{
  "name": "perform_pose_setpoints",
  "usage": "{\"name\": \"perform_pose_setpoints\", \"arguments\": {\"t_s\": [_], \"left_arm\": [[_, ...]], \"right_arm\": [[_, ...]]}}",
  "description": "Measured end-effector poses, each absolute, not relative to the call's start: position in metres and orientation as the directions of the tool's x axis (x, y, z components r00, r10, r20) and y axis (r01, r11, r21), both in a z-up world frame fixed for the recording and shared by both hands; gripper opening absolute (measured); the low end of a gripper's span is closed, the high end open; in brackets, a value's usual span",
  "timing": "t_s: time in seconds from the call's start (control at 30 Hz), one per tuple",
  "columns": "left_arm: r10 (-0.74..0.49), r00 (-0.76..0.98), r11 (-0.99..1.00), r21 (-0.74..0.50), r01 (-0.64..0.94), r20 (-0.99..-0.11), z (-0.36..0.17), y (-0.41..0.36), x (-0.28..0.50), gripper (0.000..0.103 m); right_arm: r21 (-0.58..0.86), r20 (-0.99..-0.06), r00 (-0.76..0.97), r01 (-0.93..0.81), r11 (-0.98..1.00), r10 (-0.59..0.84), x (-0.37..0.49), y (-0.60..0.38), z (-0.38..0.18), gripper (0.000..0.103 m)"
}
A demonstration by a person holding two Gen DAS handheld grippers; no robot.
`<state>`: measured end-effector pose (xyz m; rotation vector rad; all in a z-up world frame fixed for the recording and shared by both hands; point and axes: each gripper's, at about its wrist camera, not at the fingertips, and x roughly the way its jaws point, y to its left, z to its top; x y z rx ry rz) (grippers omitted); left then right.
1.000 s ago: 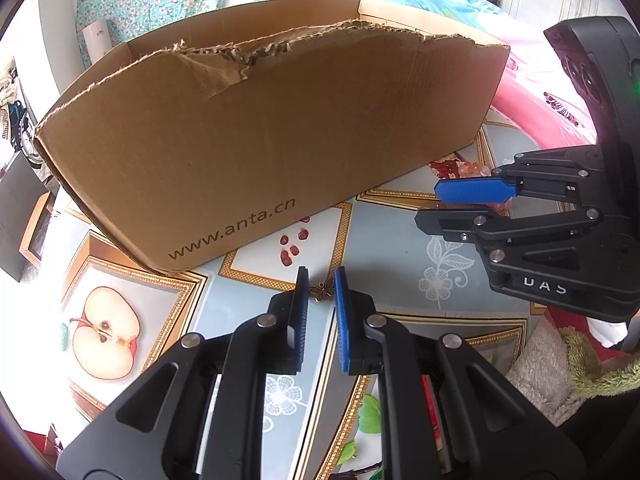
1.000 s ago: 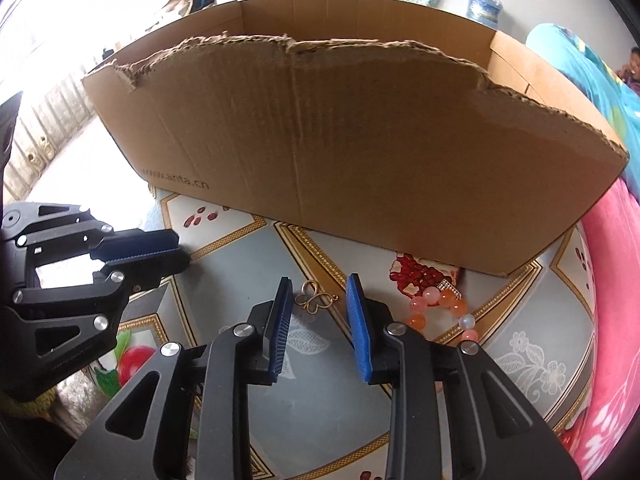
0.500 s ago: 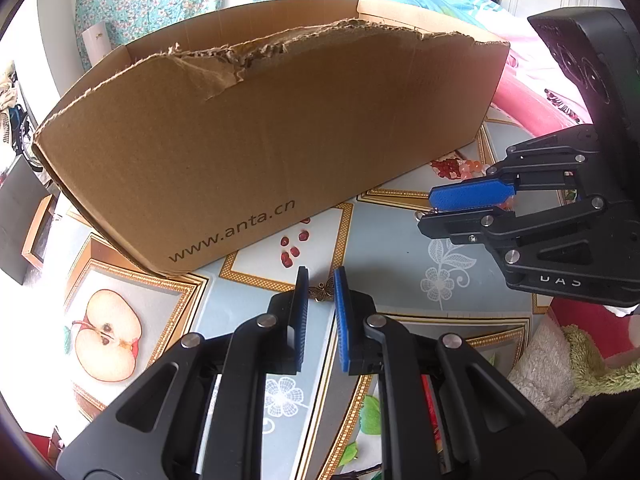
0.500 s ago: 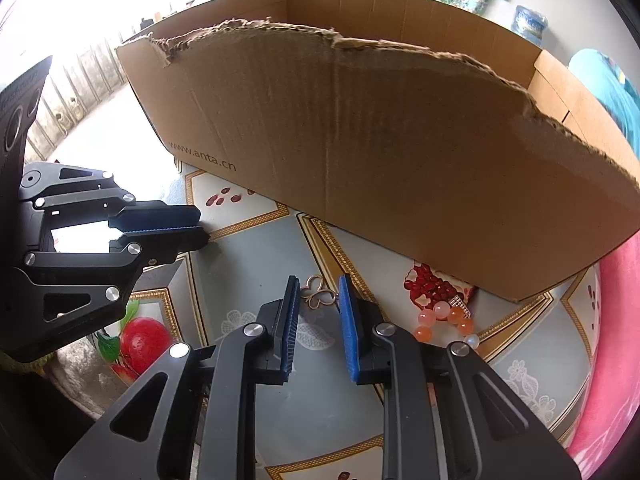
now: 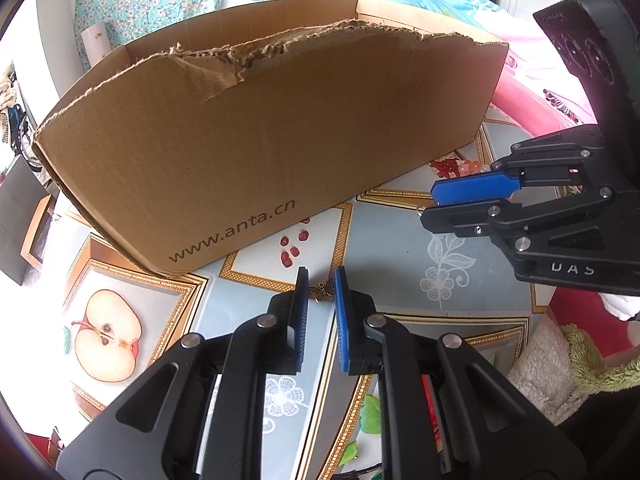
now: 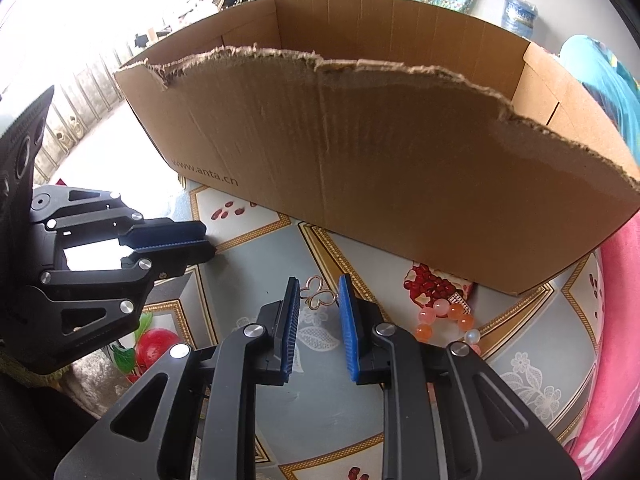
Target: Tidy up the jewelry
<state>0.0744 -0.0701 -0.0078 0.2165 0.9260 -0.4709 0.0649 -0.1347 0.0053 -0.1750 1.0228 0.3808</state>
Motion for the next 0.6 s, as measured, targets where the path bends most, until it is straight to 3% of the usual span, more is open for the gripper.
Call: {"name": "perform_pose_setpoints", "arguments": {"t_s": [0.6], "left_arm": [[-0.361,0.538,0.859,-0.047,0.509,-0.762,0.019,-0.060,0.059,0.012]], "right_arm": [[0.060,-0.821,0.510,-0.373,0.926,0.258,0.049,-0.152,0.028,0.020]]}}
